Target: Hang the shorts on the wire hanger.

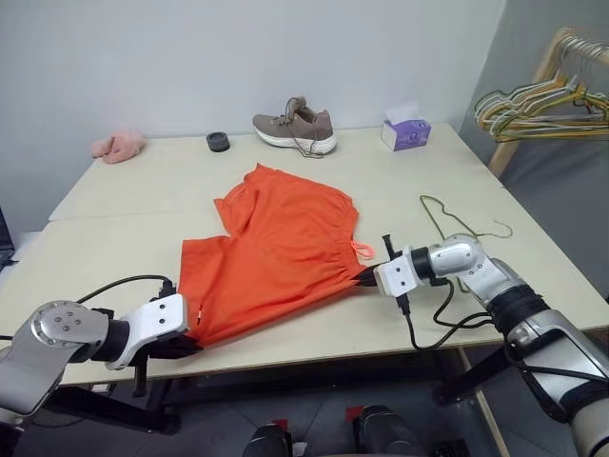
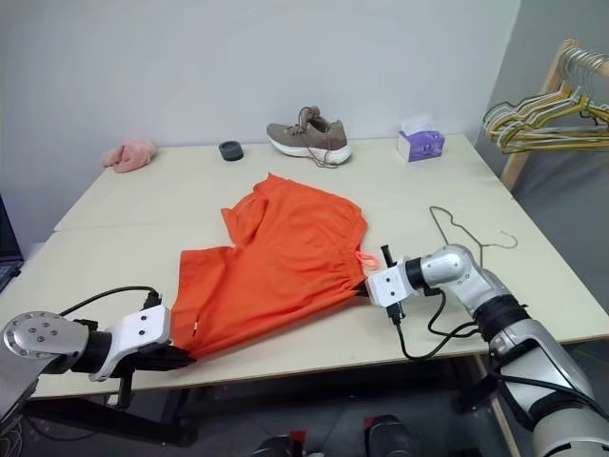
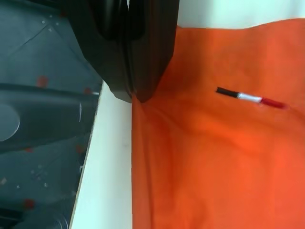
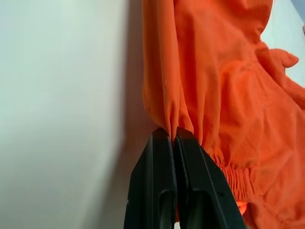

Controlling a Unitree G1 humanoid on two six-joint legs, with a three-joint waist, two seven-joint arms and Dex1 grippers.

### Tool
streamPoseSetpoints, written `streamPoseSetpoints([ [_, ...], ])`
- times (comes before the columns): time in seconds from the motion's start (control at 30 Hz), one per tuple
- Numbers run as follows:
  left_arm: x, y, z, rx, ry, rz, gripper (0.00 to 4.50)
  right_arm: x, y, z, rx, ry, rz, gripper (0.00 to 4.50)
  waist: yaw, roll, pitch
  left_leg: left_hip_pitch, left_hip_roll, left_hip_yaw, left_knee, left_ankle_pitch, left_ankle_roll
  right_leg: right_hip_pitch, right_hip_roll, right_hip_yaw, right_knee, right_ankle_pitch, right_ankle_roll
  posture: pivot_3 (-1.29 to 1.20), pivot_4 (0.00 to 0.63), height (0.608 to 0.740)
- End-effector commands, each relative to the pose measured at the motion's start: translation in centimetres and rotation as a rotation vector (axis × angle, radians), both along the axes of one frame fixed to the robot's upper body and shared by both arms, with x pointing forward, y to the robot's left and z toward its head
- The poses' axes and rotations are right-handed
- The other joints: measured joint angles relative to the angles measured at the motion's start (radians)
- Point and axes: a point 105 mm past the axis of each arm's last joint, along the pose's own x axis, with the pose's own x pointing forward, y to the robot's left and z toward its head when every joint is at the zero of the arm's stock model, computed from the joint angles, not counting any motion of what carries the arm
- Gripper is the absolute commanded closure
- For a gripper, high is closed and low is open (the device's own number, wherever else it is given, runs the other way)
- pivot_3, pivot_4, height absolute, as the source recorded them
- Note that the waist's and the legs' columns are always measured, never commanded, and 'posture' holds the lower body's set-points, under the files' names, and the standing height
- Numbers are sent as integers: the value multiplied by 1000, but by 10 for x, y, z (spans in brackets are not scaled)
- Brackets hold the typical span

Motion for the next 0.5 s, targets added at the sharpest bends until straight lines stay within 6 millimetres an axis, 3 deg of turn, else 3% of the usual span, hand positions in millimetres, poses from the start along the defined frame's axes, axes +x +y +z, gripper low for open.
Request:
streamPoseSetpoints([
  [0.03,-2,-3,5,-26,16,0,4500,-17,-13,6,-44,121,-36,4472,6,0,0,-1,0,0,0,0,0,0,0,-1,-2,0,-1,-103,44,740],
  [0.13,-9,-9,5,-64,55,-19,4500,-27,-9,7,-54,168,-36,4472,4,0,0,-5,0,3,-1,-1,0,-4,1,-1,-4,-1,-1,-106,43,740],
  [0.37,-17,-11,4,-83,102,-35,4500,-29,-8,3,-118,185,-35,4472,-2,0,0,-4,2,10,-1,-3,0,-6,1,1,-6,0,1,-105,41,740],
  [0.4,-17,-12,5,-94,105,-20,4500,-29,-8,4,-116,188,-34,4257,-2,0,0,-4,2,10,-1,-3,0,-6,1,1,-6,0,1,-105,41,740],
  [0.5,-16,-16,7,-123,102,-4,3920,-31,-10,6,-126,187,-27,3499,-2,0,0,-4,2,10,-1,-3,0,-6,0,1,-6,0,1,-106,43,740],
])
